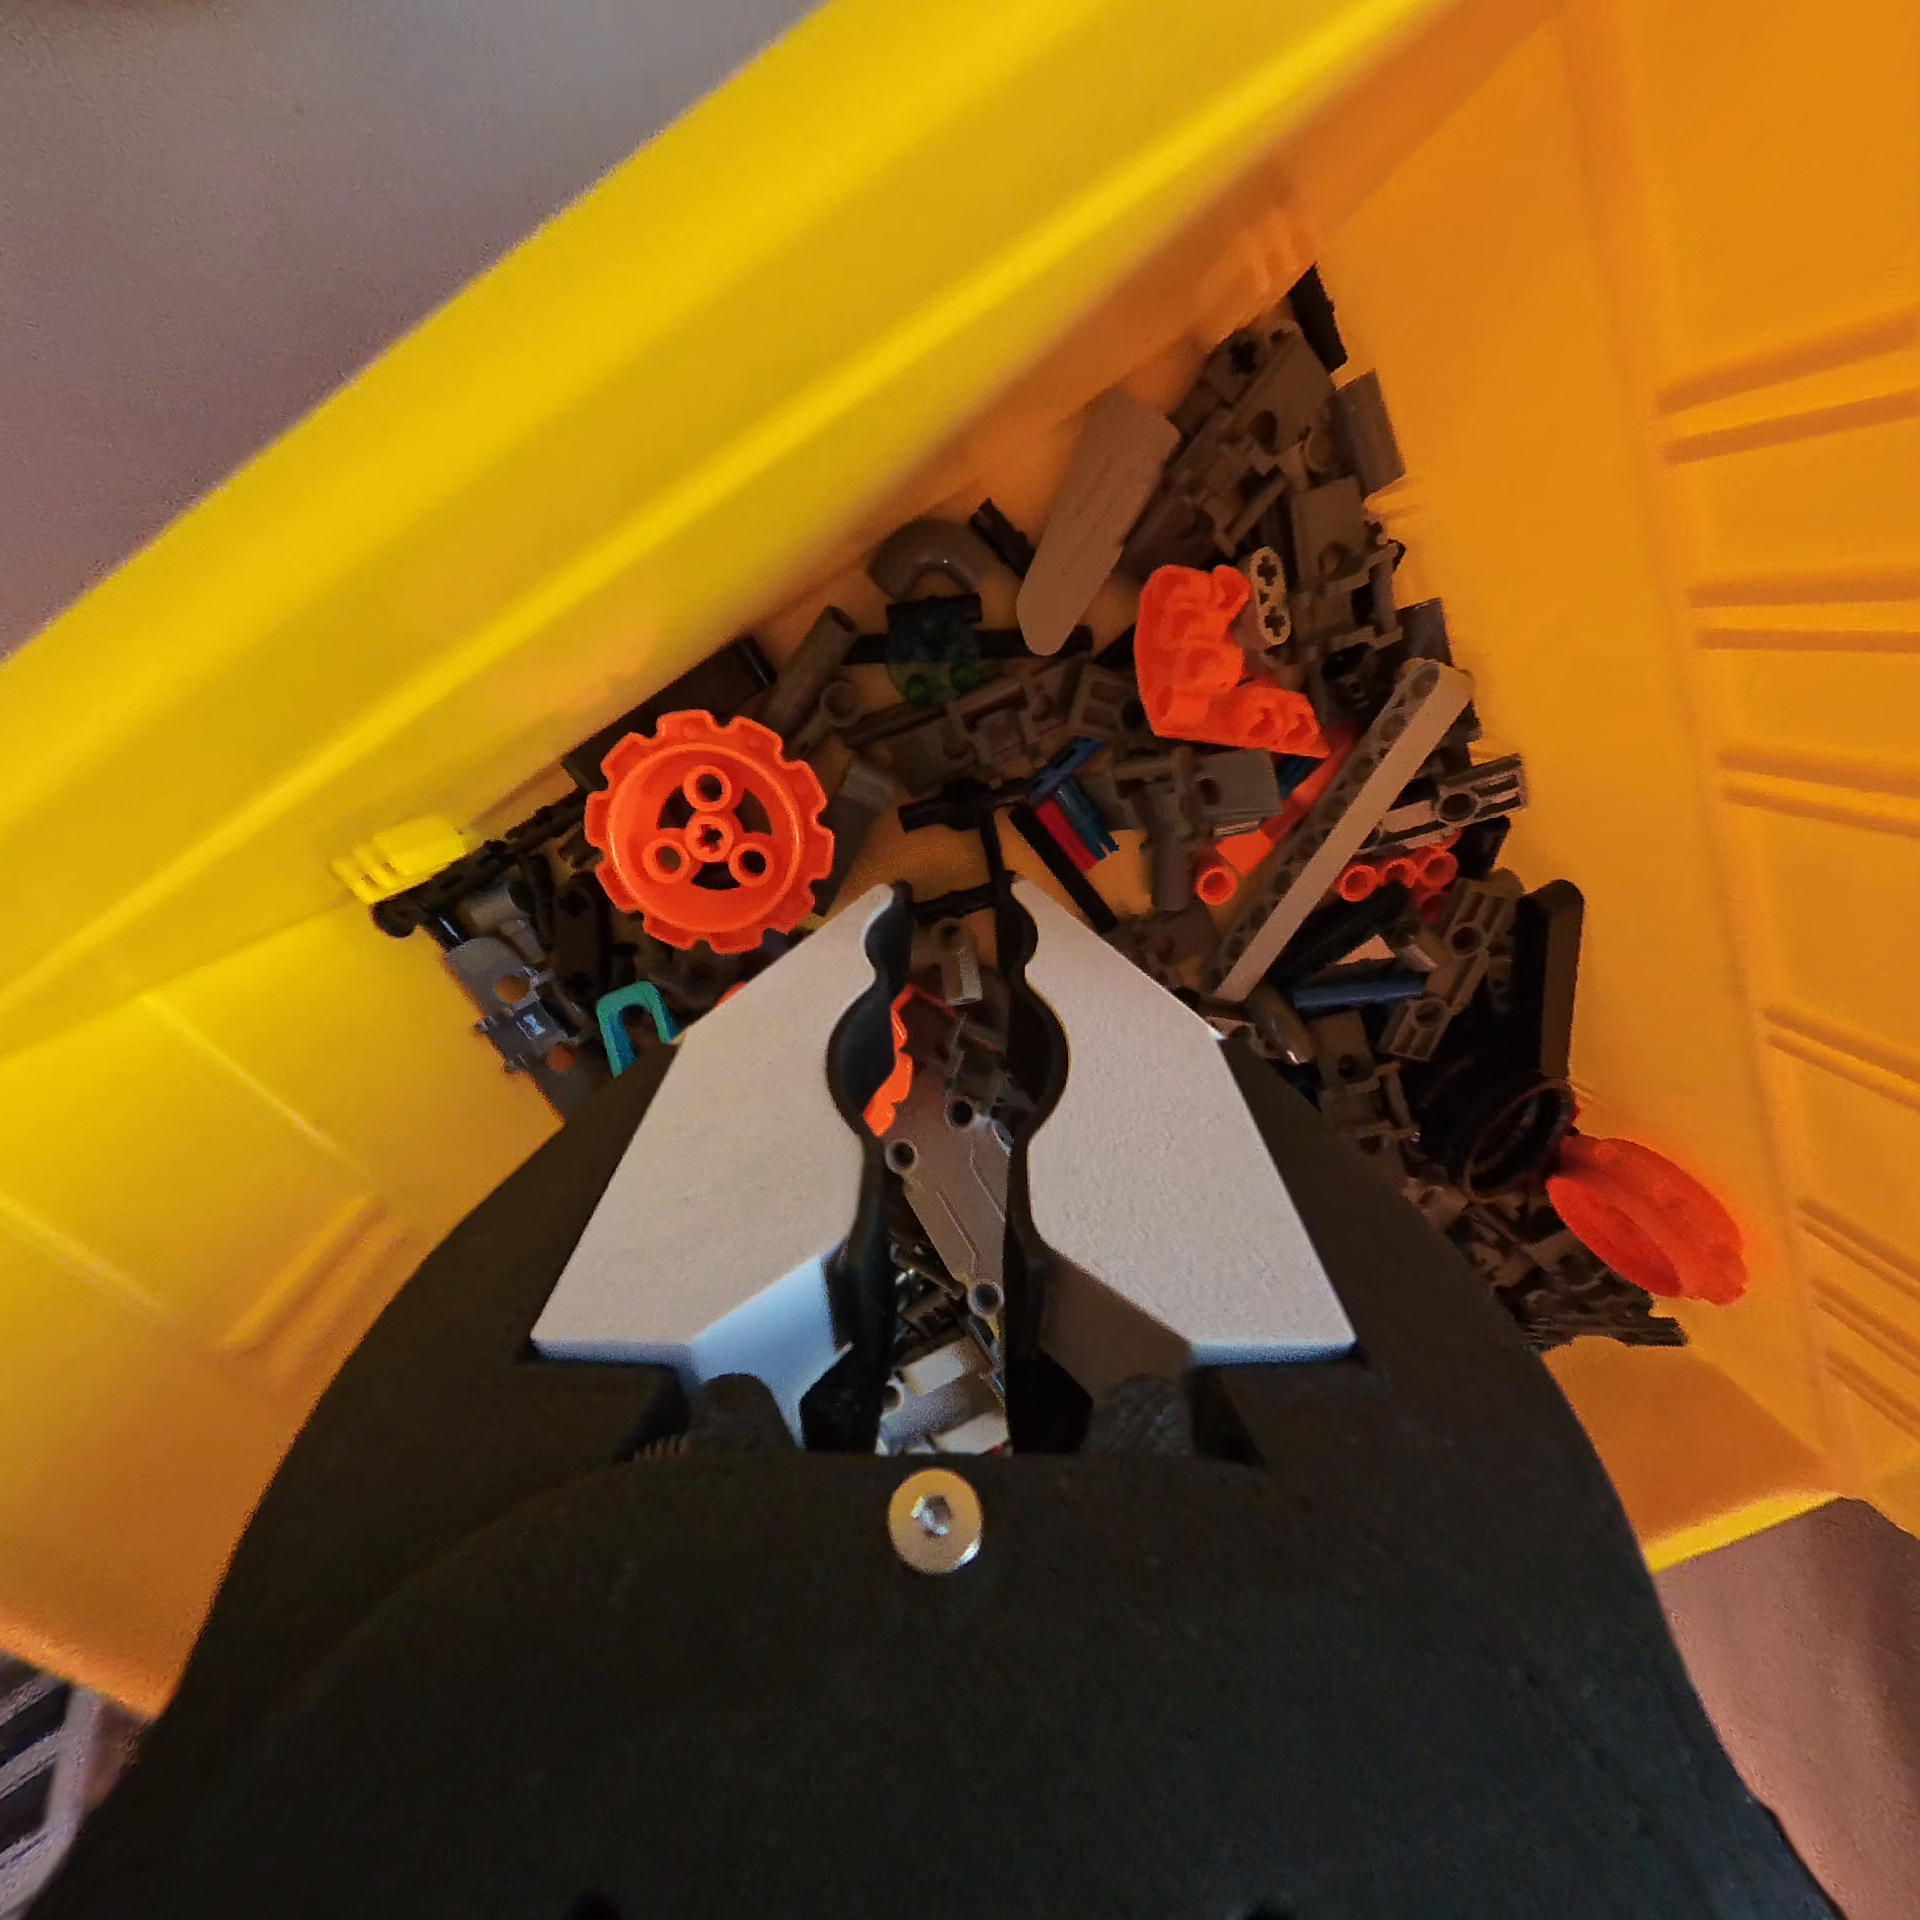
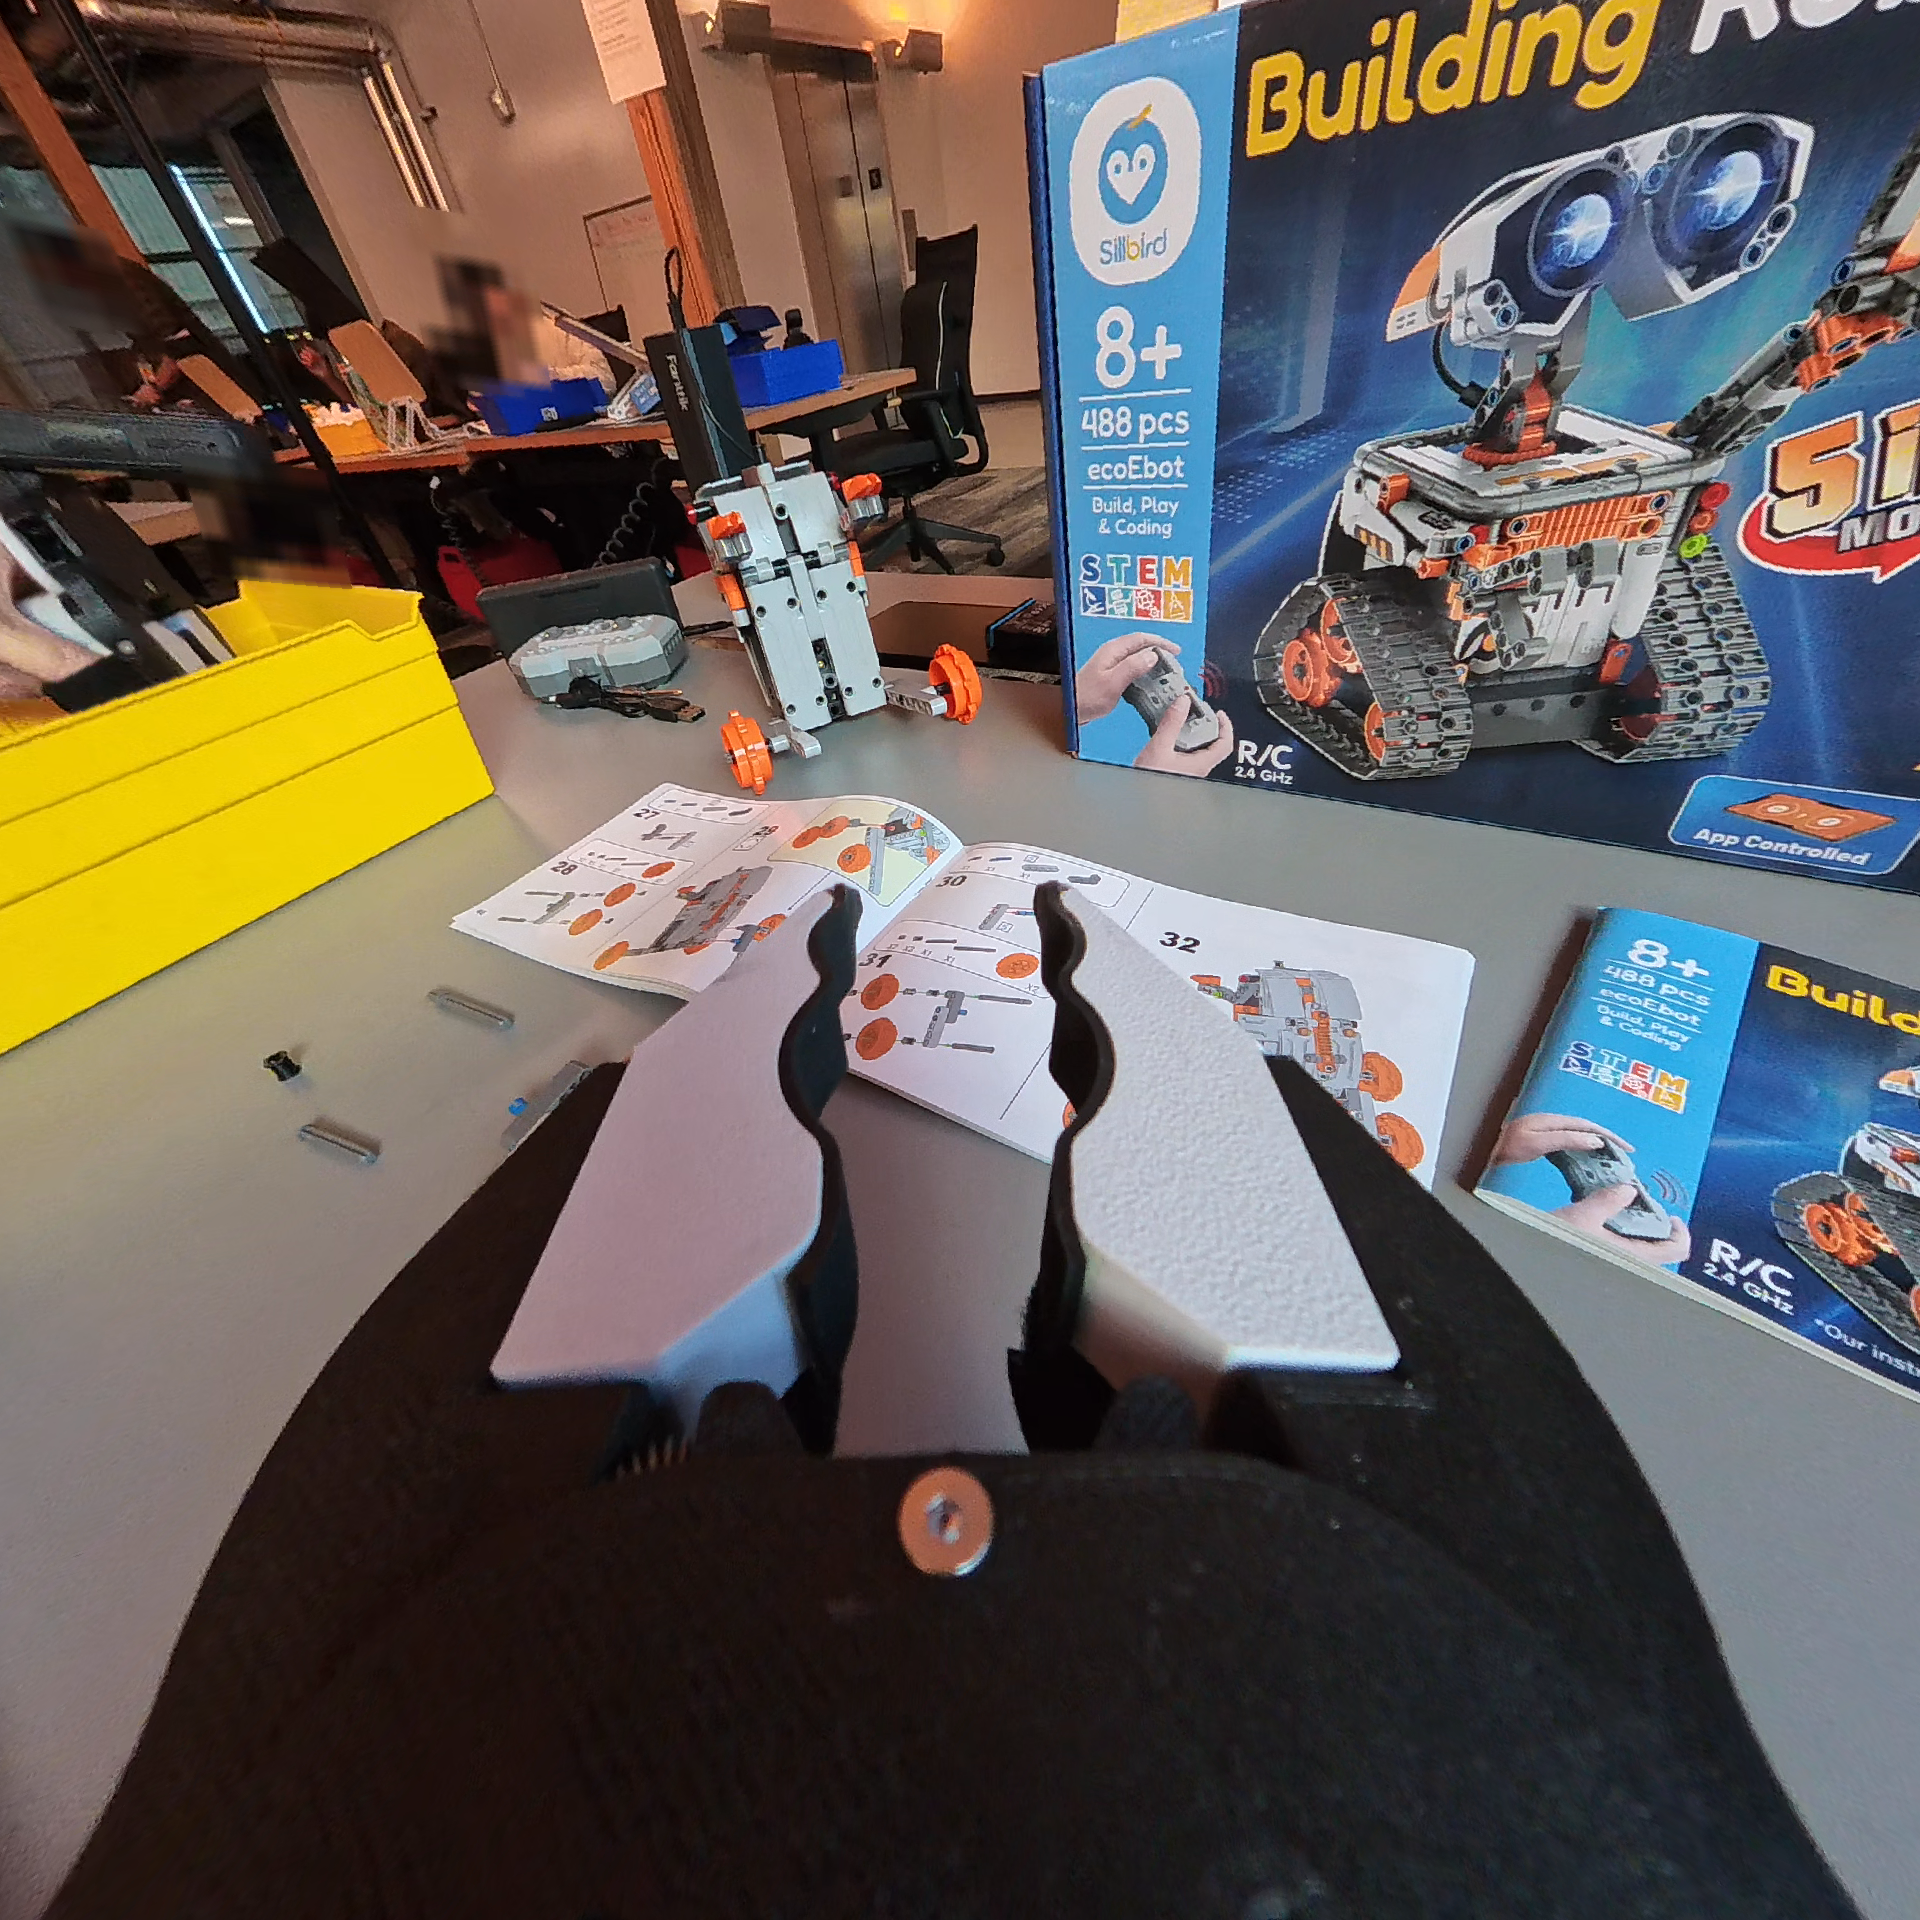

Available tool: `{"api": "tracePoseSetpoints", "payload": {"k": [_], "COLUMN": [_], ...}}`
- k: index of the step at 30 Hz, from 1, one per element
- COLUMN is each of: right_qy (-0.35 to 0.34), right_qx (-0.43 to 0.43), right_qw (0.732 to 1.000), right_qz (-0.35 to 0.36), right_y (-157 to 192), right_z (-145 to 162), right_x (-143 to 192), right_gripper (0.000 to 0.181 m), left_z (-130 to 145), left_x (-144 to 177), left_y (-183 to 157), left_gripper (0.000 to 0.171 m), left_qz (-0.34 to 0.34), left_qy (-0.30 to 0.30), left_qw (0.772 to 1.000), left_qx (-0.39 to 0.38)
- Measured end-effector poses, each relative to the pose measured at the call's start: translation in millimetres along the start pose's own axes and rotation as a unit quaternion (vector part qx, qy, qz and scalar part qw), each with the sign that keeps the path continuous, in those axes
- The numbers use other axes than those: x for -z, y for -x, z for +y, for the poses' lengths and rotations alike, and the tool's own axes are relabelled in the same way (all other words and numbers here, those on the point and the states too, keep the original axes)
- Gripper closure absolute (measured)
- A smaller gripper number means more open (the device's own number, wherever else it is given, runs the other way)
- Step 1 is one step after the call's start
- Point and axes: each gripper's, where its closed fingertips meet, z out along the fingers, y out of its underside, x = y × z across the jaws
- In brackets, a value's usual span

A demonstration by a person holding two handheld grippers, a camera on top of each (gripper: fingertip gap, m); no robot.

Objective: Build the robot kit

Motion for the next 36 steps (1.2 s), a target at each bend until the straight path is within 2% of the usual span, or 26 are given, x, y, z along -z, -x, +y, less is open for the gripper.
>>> {"api": "tracePoseSetpoints", "payload": {"k": [4, 10, 12, 14, 17, 22, 27, 28, 29, 34, 36], "right_qy": [-0.002, -0.003, -0.003, -0.004, -0.007, -0.006, -0.006, -0.007, -0.008, -0.008, -0.006], "right_qx": [-0.007, -0.004, -0.003, -0.005, -0.007, -0.008, -0.005, -0.006, -0.007, -0.010, -0.008], "right_qw": [1.000, 1.000, 1.000, 1.000, 1.000, 1.000, 1.000, 1.000, 1.000, 1.000, 1.000], "right_qz": [-0.002, -0.004, -0.003, -0.002, -0.001, -0.005, -0.006, -0.006, -0.006, -0.008, -0.010], "right_y": [-1, 1, 0, 0, -1, 0, 1, 1, 1, 1, 2], "right_z": [-1, -2, -2, -2, -3, -3, -3, -4, -4, -4, -3], "right_x": [0, 0, 1, 1, 2, 1, 2, 2, 2, 2, 1], "right_gripper": [0.147, 0.147, 0.147, 0.147, 0.147, 0.147, 0.147, 0.147, 0.147, 0.147, 0.147], "left_z": [-2, 3, 3, -1, 2, 4, 3, 3, 4, 4, 4], "left_x": [10, 5, -1, -2, -2, -2, -3, -3, -3, -3, -3], "left_y": [-9, 6, 5, 6, 7, 5, 5, 4, 4, 5, 7], "left_gripper": [0.159, 0.158, 0.152, 0.155, 0.155, 0.147, 0.150, 0.154, 0.169, 0.169, 0.160], "left_qz": [0.023, -0.025, -0.014, -0.006, -0.024, -0.048, -0.053, -0.052, -0.051, -0.055, -0.062], "left_qy": [-0.015, -0.007, -0.005, -0.013, 0.001, 0.018, 0.023, 0.021, 0.021, 0.019, 0.022], "left_qw": [1.000, 1.000, 1.000, 1.000, 1.000, 0.999, 0.998, 0.998, 0.998, 0.998, 0.998], "left_qx": [0.009, 0.000, 0.014, 0.028, 0.021, 0.011, -0.006, -0.005, -0.006, -0.008, -0.010]}}
